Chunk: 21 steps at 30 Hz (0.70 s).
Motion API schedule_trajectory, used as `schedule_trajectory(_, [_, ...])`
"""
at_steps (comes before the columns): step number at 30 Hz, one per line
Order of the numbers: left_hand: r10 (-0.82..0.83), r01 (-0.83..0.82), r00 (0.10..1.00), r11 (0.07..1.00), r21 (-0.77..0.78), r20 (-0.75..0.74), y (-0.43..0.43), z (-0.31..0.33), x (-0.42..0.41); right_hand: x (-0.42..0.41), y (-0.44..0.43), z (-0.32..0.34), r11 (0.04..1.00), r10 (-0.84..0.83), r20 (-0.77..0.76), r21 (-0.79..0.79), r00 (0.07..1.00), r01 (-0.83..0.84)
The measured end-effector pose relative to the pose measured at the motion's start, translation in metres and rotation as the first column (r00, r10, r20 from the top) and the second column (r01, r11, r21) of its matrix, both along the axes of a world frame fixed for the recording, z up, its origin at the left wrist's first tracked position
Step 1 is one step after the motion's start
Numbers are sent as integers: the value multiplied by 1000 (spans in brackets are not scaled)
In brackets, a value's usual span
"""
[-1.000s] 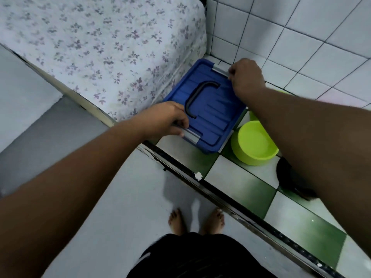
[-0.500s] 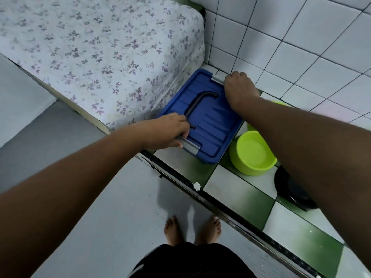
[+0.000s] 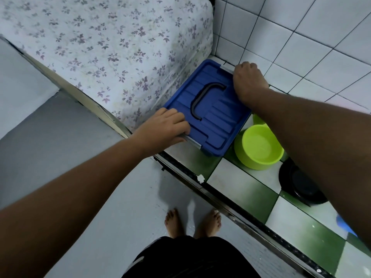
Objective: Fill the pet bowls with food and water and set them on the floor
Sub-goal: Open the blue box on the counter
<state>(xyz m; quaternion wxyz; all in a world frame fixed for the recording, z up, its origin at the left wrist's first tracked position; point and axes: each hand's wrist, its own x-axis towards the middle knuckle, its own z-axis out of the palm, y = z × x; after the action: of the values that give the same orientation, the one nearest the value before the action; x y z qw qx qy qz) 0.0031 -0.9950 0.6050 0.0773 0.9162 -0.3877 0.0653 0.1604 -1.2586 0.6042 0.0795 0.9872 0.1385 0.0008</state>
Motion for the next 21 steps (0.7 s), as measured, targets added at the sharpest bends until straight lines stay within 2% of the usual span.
schedule_trajectory(3, [18, -16, 999, 999, -47, 49, 2, -7, -6, 3, -2, -2, 996, -55, -41, 62, 998, 57])
schedule_trajectory(11, [36, -32, 998, 997, -72, 57, 4, -17, -4, 12, -8, -6, 947, -138, -160, 269, 978, 177])
schedule_trajectory(16, [35, -29, 997, 996, -81, 71, 5, -19, -5, 11, -12, -9, 899, -174, -171, 374, 970, 227])
schedule_trajectory(21, [52, -51, 999, 996, -71, 8, 11, -22, -6, 5, -15, -5, 821, -203, -183, 503, 962, 269])
